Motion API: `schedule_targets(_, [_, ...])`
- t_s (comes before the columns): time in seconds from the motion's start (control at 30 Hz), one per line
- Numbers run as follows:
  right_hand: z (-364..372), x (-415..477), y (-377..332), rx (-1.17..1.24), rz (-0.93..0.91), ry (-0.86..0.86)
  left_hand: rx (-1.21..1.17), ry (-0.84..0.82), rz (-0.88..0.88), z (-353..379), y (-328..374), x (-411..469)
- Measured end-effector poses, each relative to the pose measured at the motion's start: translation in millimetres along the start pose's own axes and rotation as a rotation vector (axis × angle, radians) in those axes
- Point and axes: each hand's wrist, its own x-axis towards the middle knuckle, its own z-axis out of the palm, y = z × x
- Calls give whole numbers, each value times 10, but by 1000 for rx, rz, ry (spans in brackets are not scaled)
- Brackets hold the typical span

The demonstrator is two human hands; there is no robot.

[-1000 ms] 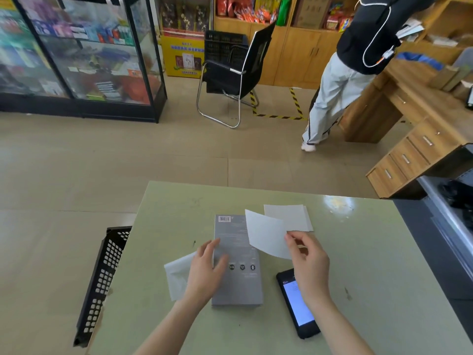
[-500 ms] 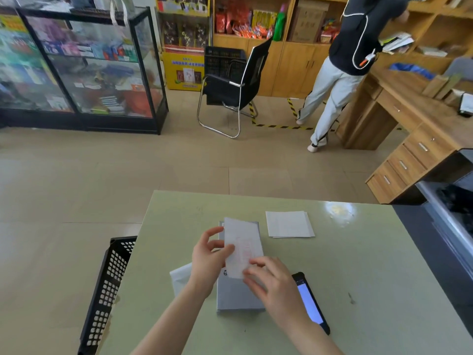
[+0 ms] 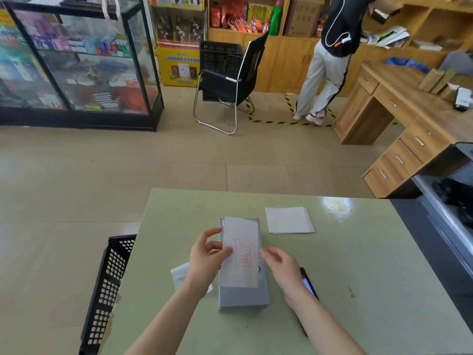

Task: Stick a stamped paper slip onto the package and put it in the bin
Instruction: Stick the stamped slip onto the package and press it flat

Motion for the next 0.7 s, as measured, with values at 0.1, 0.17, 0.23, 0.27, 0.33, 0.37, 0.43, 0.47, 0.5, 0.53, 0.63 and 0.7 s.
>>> schedule_targets(0.1, [66,70,17,77,106,1,-16,-6,-19,11,-46,27])
schedule_targets(0.17, [107,99,44,130,149,8,-10,-8,-29,7,-78,54])
schedule_targets(0.23, [137,121,66,185,161,26,10,-5,-36,-4,-111,84])
schedule_targets(0.27, [146,138,78,179,152,41,29,-2,-37,-7,-128,97])
schedule_targets(0.33, [164,175,100,103,119,77,103,14,-29,-20,-166,125])
schedule_targets(0.37, [177,192,107,62,108,91,153,29,-24,-26,-185,143])
schedule_targets(0.43, [201,248,120,-15,89,116,254,59,-18,-36,-226,192])
schedule_targets(0.47, [209,287,127,-54,75,129,291,62,-16,-38,-244,217])
schedule_targets(0.5, [213,327,133,-94,59,141,320,57,-11,-38,-261,241])
schedule_targets(0.53, [216,361,134,-130,43,147,352,49,0,-36,-277,257])
schedule_targets(0.63, [232,422,132,-234,12,147,457,46,37,-33,-318,311])
schedule_targets(0.7, [251,457,145,-283,-14,167,532,46,59,-17,-338,361])
